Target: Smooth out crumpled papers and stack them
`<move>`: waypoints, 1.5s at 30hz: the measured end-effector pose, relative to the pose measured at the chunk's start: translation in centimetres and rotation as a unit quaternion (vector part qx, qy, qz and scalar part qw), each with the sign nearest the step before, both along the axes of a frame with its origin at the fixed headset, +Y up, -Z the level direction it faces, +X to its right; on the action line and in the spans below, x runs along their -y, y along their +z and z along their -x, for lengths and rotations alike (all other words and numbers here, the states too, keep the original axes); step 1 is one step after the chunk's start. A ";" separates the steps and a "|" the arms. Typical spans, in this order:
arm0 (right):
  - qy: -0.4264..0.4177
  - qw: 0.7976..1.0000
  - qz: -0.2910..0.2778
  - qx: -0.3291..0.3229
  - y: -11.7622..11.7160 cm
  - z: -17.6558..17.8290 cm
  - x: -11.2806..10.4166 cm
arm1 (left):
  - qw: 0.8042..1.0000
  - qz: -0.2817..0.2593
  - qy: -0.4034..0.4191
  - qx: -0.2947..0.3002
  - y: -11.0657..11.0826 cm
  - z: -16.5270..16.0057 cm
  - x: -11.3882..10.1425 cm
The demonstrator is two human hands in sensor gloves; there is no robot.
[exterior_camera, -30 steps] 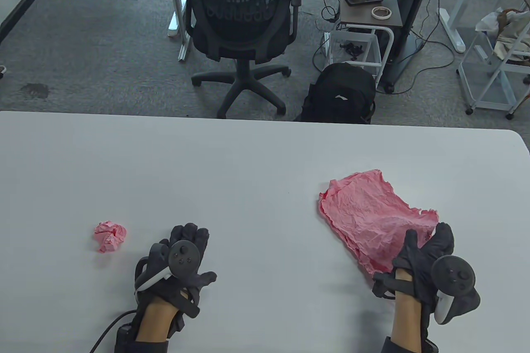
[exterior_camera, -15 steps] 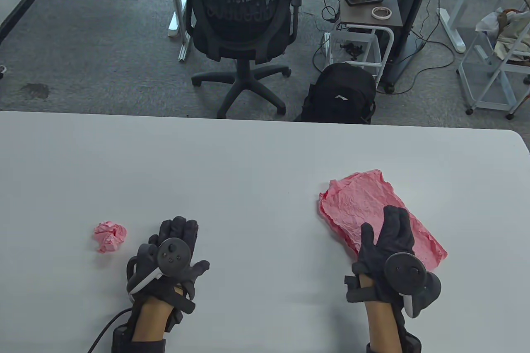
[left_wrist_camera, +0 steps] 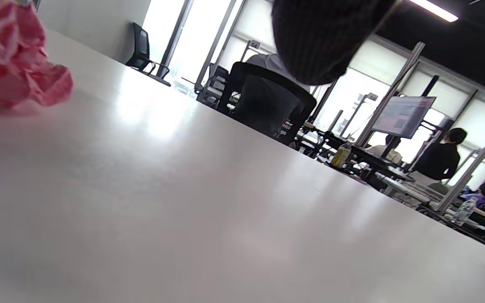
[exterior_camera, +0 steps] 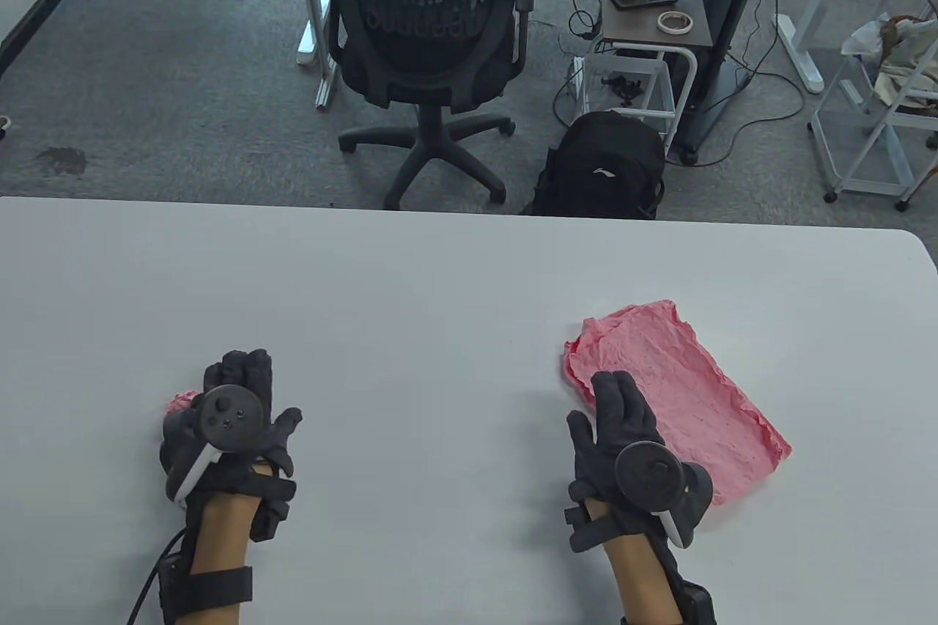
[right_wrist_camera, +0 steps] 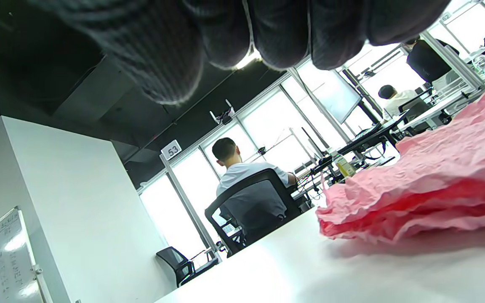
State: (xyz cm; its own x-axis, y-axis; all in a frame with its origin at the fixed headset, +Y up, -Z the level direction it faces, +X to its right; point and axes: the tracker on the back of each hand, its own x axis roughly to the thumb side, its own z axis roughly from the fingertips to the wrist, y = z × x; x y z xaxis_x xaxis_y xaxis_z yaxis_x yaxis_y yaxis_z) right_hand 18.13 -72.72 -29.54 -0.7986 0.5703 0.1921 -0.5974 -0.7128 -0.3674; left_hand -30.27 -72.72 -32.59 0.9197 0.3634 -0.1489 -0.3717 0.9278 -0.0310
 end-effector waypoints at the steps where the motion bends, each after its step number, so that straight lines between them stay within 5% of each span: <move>1: -0.001 1.000 0.000 -0.005 -0.1 0.1 0.0 | 1.000 0.010 -0.008 -0.006 -0.3 0.5 0.0; 8: -0.012 1.000 0.004 -0.011 0.0 -0.1 0.0 | 0.998 0.017 -0.020 -0.065 -2.3 3.2 1.8; 22: -0.008 1.000 0.016 -0.025 0.0 0.5 0.3 | 0.991 0.028 -0.087 -0.101 -2.4 4.8 3.3; 45: -0.030 0.998 0.031 -0.041 0.0 0.8 0.4 | 0.987 0.034 -0.133 -0.080 -1.8 4.2 3.3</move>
State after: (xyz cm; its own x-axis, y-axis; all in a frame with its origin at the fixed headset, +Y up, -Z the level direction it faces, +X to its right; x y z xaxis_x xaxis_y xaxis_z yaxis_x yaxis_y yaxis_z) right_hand 17.33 -73.11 -29.50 -0.7463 0.6288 0.2185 -0.6654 -0.6950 -0.2726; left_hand -34.50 -75.99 -34.39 0.9439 0.0972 -0.3157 -0.1210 0.9910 -0.0567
